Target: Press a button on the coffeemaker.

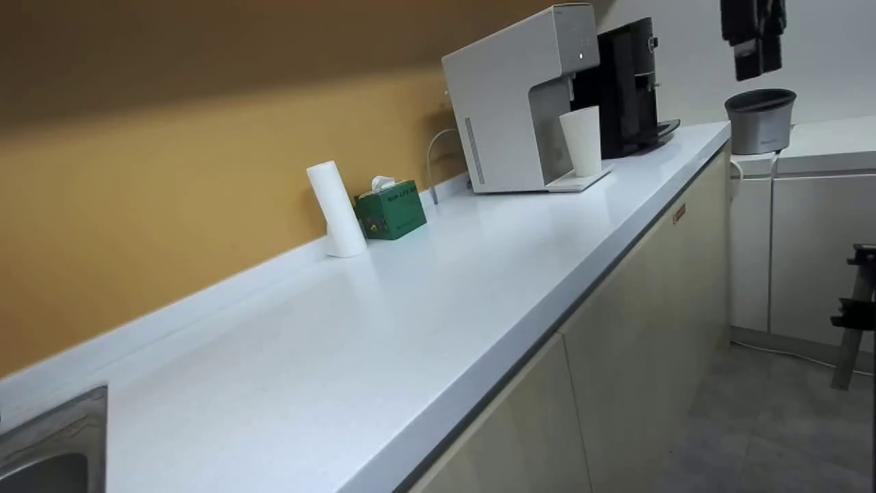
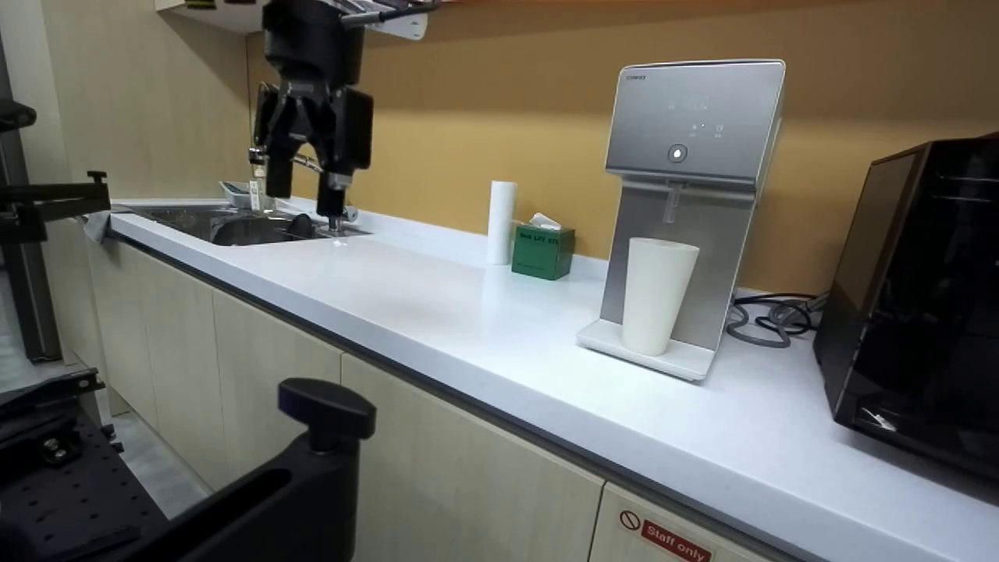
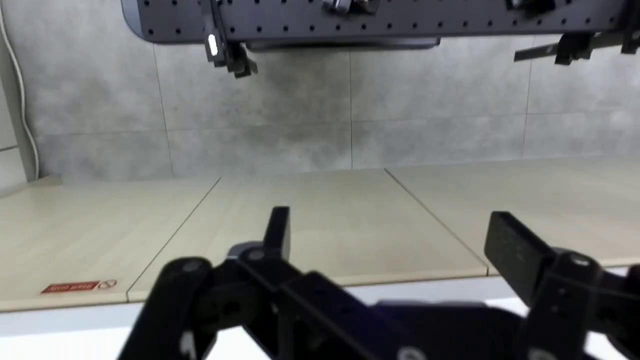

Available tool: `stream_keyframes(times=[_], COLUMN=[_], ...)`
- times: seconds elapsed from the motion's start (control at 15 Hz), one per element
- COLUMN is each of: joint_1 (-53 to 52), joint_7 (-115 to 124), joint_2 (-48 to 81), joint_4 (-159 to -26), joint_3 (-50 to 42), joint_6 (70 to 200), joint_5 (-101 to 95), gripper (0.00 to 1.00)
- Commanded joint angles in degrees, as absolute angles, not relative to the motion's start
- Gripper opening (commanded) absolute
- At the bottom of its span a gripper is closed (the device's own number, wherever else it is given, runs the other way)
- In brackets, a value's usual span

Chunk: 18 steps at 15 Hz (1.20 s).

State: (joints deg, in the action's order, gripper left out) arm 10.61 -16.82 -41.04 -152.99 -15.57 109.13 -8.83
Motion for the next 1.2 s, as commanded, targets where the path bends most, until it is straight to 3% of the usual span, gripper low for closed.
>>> stream_keyframes(times=[0.0,0.4,0.47,0.6,1.13], joint_1=[11.0,10.9,10.8,10.7,12.1], joint_7=[-15.5,-15.5,-15.3,-14.5,-9.1], joint_2=[-39.6,-34.2,-33.1,-30.1,-19.8], joint_4=[-151.1,-149.4,-149.0,-147.4,-137.6], joint_3=[-16.2,-15.6,-15.6,-15.6,-17.2], joint_6=[118.1,139.1,141.8,147.1,156.6], joint_5=[-8.2,-8.7,-8.3,-7.4,0.3], gripper=[1.0,0.98,0.75,0.71,0.14])
